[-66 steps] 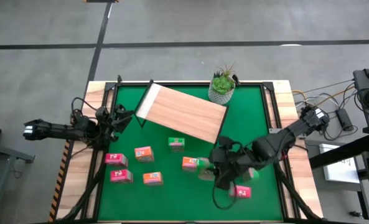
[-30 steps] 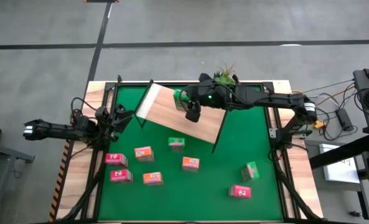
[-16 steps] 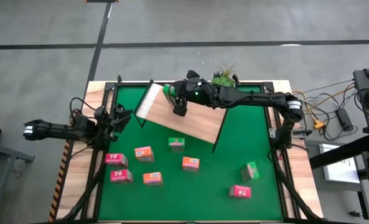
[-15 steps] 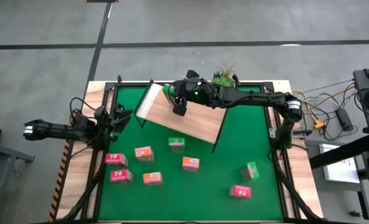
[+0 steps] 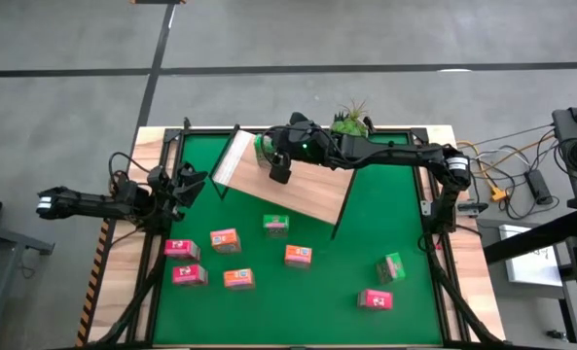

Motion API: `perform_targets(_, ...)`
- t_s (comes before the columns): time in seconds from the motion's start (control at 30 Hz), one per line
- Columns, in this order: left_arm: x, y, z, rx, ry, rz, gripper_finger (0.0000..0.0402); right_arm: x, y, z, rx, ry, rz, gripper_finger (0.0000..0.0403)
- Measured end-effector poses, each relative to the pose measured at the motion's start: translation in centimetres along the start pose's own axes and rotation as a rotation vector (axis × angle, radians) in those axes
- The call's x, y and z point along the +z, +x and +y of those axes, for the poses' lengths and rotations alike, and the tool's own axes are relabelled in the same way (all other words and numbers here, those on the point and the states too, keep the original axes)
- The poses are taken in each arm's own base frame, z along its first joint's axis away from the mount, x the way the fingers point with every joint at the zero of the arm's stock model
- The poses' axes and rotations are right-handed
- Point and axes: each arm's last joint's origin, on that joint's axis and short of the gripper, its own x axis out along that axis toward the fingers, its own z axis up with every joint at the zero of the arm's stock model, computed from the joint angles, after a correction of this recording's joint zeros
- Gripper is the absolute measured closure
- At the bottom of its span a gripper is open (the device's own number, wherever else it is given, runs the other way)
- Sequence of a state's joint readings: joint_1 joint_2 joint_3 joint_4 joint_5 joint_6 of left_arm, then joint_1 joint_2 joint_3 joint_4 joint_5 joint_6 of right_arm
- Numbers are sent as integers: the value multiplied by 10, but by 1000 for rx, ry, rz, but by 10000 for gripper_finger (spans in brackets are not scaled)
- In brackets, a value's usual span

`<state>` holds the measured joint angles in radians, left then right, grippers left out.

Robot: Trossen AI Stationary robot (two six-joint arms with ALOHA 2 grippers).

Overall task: Stack cereal on shelf
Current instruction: Put the middle green cereal box on the shelf

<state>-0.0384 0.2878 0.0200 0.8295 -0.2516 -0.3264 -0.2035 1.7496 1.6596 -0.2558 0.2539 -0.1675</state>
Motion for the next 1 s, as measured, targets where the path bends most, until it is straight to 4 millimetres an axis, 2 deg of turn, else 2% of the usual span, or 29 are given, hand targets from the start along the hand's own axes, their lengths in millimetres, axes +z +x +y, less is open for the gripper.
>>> perform_targets(0.2, 0, 0, 0, 0, -1, -1, 239, 2, -4, -1, 1, 16, -7, 136)
perform_targets(0.43, 4, 0, -1, -13, 21, -40, 239, 23, -36, 11, 39, 21, -90, 145)
perform_targets(0.6, 7, 0, -3, -61, 19, -63, 239, 35, -61, 32, 88, 0, -150, 184)
perform_targets(0.7, 10, -1, -6, -109, 13, -87, 239, 34, -71, 47, 124, -29, -157, 217)
perform_targets(0.9, 14, -1, -8, -155, 5, -123, 239, 13, -72, 79, 154, -58, -126, 277)
perform_targets(1.0, 23, 4, -13, -172, 6, -126, 239, -1, -69, 93, 174, -63, -125, 302)
